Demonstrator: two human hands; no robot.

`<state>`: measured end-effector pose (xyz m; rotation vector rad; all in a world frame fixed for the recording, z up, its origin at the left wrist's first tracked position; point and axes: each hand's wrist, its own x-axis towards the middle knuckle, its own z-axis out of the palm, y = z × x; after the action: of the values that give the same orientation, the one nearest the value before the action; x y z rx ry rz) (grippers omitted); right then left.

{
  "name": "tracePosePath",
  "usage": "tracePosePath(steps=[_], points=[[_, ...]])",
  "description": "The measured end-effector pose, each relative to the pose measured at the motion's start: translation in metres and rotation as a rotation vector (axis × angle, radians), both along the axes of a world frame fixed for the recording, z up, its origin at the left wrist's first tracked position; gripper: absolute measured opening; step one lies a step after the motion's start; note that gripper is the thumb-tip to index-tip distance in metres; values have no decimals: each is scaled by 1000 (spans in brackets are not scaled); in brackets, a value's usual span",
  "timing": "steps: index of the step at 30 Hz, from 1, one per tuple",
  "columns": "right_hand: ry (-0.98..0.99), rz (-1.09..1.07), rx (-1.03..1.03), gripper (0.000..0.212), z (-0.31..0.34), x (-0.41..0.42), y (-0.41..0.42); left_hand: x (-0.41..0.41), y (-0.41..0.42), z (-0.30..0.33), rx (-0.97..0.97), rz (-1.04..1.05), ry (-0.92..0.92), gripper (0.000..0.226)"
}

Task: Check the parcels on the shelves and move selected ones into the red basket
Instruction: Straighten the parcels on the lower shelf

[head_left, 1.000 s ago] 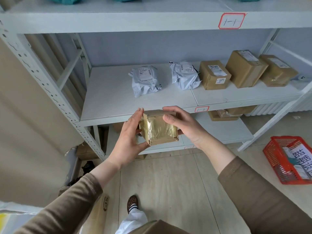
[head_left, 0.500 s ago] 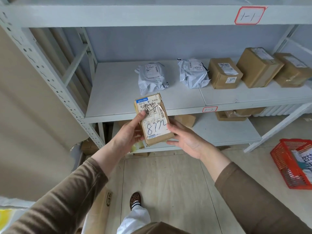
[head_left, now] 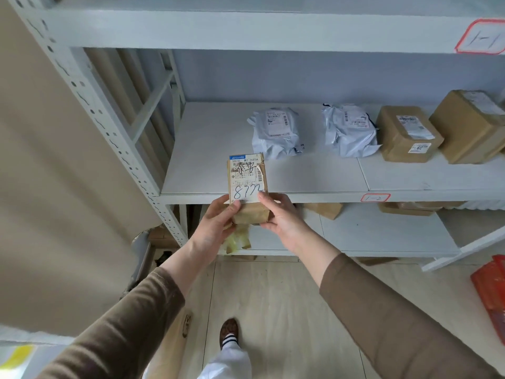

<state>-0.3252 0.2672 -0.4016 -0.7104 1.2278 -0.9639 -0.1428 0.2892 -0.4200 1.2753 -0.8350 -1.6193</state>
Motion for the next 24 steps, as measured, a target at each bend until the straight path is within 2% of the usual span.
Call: tracePosePath(steps=[3, 7, 10, 12, 16, 19, 24], points=[[7, 68, 20, 47, -3, 33, -35, 19, -27, 3, 33, 167, 48, 49], [68, 164, 44, 27, 1, 71, -81, 47, -74, 7, 56, 273, 41, 27], [141, 194, 39, 39, 2, 94, -115, 64, -116, 4, 92, 289, -41, 8], [172, 194, 7, 46, -1, 107, -140, 71, -144, 2, 108, 284, -88, 15], [222, 150, -25, 40, -5, 123, -190, 79, -198, -6, 70, 253, -117, 23], [185, 99, 2, 38, -15, 130, -221, 84, -234, -16, 47, 181, -144, 34], [168, 90, 22, 43, -25, 136, -249, 92, -275, -37, 13, 144, -205, 38]])
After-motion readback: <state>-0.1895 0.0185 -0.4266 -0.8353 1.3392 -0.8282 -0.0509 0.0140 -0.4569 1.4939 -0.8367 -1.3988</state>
